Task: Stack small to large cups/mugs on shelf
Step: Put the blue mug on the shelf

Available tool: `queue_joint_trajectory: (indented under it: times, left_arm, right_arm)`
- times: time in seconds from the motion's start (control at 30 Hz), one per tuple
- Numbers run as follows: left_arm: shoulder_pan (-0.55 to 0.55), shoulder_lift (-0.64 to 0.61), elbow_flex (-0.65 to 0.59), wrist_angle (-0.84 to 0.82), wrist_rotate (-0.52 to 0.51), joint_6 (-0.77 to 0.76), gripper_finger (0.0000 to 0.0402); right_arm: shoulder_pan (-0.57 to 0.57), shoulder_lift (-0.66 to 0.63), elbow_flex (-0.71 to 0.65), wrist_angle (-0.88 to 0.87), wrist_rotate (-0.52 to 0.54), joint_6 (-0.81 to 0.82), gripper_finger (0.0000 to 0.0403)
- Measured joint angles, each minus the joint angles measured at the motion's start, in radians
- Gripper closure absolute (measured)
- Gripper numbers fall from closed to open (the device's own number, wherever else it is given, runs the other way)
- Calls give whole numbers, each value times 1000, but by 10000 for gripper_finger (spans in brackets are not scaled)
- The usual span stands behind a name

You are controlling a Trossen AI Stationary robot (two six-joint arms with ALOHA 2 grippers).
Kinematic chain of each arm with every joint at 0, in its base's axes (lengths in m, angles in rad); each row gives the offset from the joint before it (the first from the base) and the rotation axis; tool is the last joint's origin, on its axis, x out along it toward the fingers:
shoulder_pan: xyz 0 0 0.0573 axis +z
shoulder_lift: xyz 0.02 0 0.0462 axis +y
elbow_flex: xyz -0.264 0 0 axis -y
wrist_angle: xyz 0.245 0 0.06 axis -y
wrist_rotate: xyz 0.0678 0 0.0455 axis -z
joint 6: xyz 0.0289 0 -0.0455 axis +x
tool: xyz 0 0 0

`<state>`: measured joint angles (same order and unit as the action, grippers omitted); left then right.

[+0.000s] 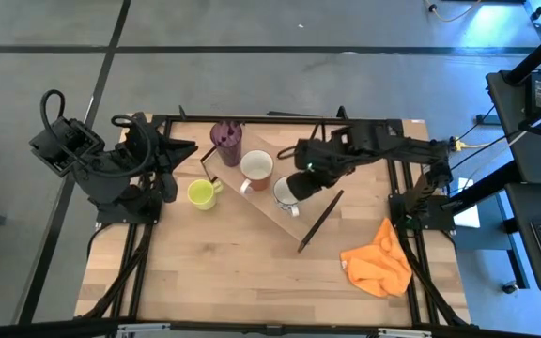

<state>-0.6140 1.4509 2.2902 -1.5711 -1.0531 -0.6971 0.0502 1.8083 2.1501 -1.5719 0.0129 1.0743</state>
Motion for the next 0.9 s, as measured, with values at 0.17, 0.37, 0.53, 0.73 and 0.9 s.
queue_joint_trajectory:
  times: [0.17,0.37,0.53,0.73,0.9]
  left_arm:
    - [0,2,-49,0,-3,-2,363]
    - [0,2,-142,0,3,-76,363]
    - [0,3,-192,17,6,-209,363]
    - [-2,2,-219,17,34,-356,363]
    - [-17,2,-255,17,34,-447,363]
  right_arm:
    - [13,0,-22,0,35,-48,341]
    - [-6,-5,-22,1,39,-156,386]
    - [-10,-9,-22,1,-46,-232,395]
    - [13,-9,-22,1,-128,-272,398]
    - [42,-9,-32,2,-182,-301,396]
